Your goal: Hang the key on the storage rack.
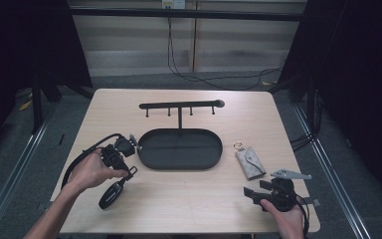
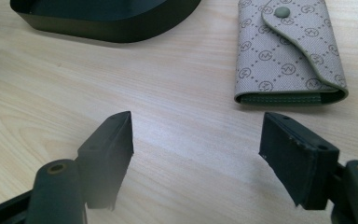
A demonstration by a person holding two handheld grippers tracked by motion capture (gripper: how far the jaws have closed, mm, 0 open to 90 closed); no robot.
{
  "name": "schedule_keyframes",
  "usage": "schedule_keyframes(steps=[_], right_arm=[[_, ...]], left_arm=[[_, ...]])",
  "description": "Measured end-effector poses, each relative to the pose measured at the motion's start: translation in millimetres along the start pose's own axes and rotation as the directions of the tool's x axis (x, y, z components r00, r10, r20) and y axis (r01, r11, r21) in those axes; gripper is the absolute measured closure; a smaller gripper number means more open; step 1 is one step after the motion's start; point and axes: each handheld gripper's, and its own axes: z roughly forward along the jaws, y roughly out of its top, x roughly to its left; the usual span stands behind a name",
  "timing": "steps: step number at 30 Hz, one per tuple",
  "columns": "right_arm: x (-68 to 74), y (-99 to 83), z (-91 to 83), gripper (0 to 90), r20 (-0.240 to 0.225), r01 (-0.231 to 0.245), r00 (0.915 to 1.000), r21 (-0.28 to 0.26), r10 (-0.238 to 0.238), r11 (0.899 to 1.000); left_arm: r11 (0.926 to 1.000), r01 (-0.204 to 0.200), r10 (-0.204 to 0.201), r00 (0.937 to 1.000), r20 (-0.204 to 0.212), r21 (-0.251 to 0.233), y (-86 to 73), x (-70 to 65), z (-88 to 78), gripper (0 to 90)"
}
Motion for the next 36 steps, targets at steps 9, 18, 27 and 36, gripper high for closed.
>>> schedule_keyframes(steps=[9, 18, 27, 36], right_arm=[[-0.1, 0.0, 0.0, 25.6, 0.001, 0.0, 1.0, -0.001, 0.0, 1.0], [-0.4, -0.1, -0.3, 25.5, 0.003, -0.008, 1.0, -0.002, 0.008, 1.0], [-0.8, -0.1, -0.3, 25.5, 0.003, -0.007, 1.0, -0.005, 0.007, 1.0], [-1.0, -0.1, 0.1, 25.4, 0.004, -0.007, 1.0, -0.003, 0.007, 1.0]], left_arm=[[1.0, -0.002, 0.002, 0.9998, -0.019, -0.004, -2.9, -1.3, -7.3, 70.8], [0.9996, 0.028, -0.028, 0.9988, -0.039, -0.011, -4.1, 2.2, -20.9, 70.8], [0.9995, 0.023, -0.024, 0.9982, -0.055, -0.02, -5.0, 0.2, -39.6, 70.9], [0.998, 0.058, -0.059, 0.9963, -0.063, -0.027, -5.5, 8.0, -53.5, 70.8]])
